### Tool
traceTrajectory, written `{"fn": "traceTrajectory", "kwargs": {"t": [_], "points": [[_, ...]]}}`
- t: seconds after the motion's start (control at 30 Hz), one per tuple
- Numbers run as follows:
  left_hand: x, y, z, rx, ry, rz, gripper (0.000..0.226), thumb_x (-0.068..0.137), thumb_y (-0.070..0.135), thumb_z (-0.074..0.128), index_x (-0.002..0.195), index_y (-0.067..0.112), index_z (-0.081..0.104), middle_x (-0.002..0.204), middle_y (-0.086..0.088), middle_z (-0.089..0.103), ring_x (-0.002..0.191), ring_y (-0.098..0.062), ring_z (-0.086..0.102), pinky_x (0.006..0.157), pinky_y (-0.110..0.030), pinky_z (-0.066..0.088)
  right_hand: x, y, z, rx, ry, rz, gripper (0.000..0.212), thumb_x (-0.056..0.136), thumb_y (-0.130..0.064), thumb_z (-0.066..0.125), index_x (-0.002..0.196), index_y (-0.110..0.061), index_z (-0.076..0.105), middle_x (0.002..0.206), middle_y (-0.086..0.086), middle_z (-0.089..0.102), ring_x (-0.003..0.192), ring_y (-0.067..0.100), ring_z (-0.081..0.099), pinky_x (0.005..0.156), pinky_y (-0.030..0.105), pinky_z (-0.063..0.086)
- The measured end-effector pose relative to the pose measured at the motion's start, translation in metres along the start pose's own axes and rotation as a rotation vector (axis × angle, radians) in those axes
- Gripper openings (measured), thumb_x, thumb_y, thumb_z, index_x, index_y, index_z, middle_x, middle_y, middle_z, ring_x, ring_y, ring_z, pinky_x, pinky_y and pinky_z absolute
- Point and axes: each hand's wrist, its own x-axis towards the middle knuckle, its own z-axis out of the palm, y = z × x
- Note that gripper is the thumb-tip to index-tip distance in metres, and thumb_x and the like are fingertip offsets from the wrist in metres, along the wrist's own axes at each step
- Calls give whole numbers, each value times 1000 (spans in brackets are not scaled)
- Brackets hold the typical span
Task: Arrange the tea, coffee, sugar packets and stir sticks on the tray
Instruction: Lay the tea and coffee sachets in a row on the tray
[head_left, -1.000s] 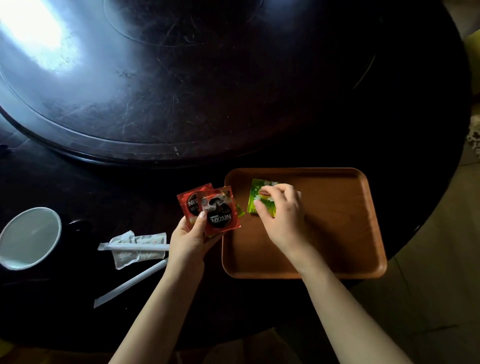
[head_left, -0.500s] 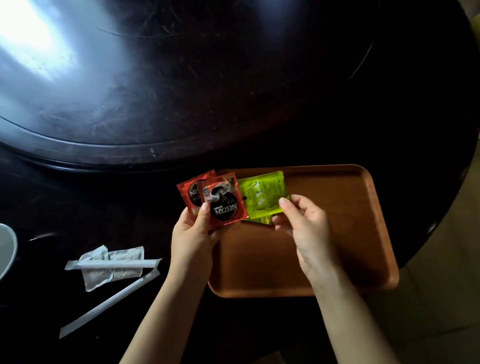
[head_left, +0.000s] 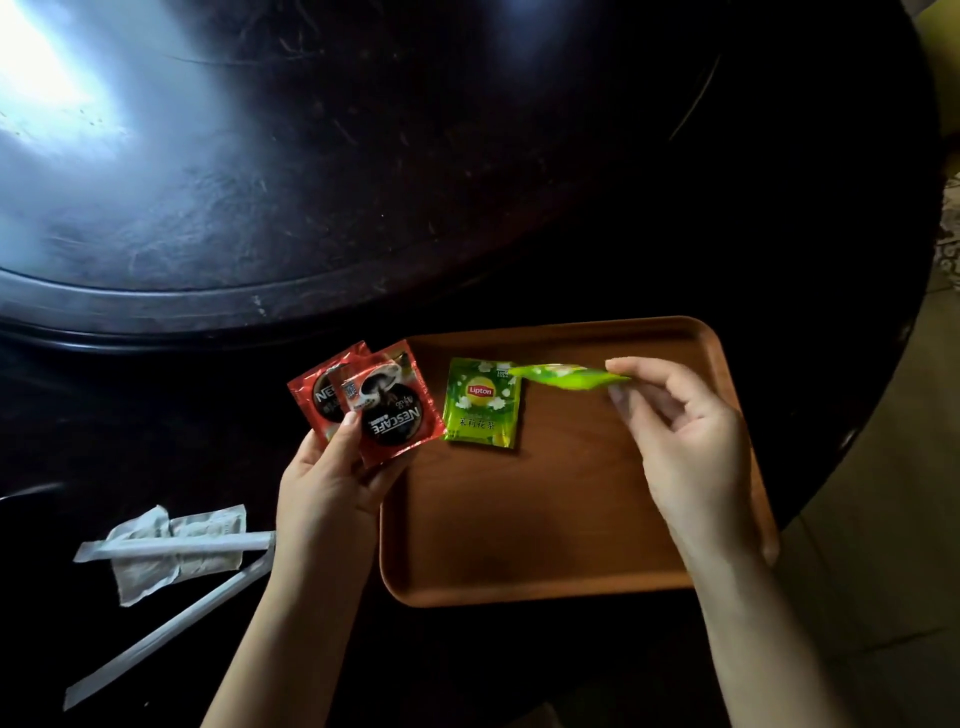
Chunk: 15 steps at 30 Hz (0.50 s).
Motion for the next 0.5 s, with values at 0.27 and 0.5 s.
{"fn": "traceTrajectory", "kwargs": {"t": [0.27, 0.5], "points": [[-1, -7, -3, 36, 2, 2, 14, 92, 12, 48, 93, 13, 63, 80, -3, 75, 76, -14, 72, 65, -27, 60, -19, 34, 8, -470, -10, -330, 23, 79, -8, 63, 101, -3, 69, 112, 10, 67, 105, 10, 57, 97, 13, 41], [0, -9, -4, 58, 15, 9, 14, 93, 13, 48, 95, 13, 62, 96, -8, 69, 88, -19, 69, 71, -29, 59, -27, 51, 15, -735, -87, -372, 17, 77, -10, 69, 94, -8, 70, 105, 9, 68, 97, 24, 58, 87, 36, 51]]}}
